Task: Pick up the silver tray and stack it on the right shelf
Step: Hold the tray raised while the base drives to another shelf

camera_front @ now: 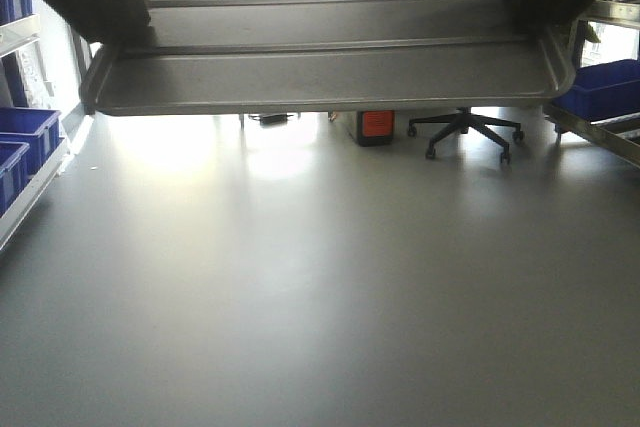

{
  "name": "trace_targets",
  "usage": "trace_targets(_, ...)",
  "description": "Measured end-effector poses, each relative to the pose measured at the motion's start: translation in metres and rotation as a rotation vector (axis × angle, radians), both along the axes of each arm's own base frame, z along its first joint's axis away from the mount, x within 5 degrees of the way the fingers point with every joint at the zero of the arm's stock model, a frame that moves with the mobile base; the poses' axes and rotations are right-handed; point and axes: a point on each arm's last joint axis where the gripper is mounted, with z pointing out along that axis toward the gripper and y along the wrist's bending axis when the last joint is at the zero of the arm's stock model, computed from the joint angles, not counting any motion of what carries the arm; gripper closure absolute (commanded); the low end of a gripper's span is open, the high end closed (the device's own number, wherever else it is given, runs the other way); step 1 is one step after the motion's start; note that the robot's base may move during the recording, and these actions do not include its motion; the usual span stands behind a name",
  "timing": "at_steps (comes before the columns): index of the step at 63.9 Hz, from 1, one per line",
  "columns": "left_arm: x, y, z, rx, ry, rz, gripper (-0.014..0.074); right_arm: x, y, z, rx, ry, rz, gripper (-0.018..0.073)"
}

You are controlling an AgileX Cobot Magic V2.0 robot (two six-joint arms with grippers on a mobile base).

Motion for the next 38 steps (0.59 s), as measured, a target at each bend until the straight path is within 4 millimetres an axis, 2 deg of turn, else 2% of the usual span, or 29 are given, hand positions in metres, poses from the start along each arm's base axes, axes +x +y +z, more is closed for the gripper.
trace_targets(38,-0.0001,-0.0001,0.0000,-0.002,0.001,0.000,0.0690,0.0000,0.0000,0.0000,0.000,0.000,0.000,0.0501)
